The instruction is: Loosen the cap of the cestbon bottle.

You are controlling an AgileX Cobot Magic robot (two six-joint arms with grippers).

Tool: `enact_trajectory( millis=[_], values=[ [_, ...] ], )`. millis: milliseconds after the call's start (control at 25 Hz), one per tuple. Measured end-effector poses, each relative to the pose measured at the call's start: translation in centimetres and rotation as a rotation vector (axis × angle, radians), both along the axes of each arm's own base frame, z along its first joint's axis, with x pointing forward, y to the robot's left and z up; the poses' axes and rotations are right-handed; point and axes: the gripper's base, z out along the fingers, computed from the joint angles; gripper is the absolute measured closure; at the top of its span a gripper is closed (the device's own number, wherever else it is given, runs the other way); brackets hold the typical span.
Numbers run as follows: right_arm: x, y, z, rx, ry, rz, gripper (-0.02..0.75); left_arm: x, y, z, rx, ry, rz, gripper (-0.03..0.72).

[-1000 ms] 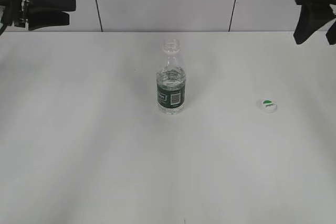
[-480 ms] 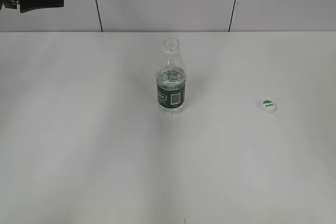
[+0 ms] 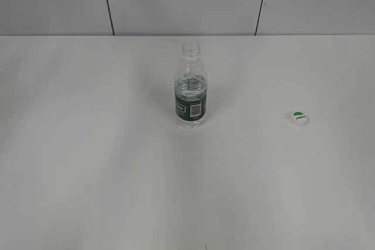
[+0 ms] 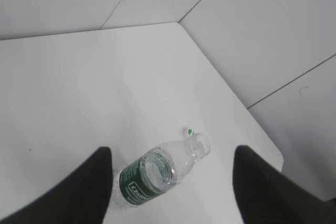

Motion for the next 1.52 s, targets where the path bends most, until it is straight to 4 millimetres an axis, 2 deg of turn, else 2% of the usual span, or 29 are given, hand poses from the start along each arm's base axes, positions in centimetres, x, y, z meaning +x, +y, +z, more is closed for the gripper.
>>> enact_trajectory(
  millis=[200,520,720,1520],
  values=[
    [-3.2,-0.9,-2.7,0.007,-0.112,-0.012,0.265,-0.8,-0.1,1.6,0.007,-0.042,-0.002,0.246],
    [-5.2,-1.4,-7.4,0.016,-0.206,-0.009,0.265,-1.1,-0.2,2.0,0.003,-0.044,0.003,0.246],
    [-5.9,-1.6,-7.6,0.033,-0.281,-0.01,0.265,-1.1,-0.2,2.0,0.002,-0.04,0.004,0.246],
    [-5.8,-1.9,-7.6,-0.026,-0.297,-0.006,0.265,-1.1,-0.2,2.0,0.001,-0.039,0.005,0.249]
  ],
)
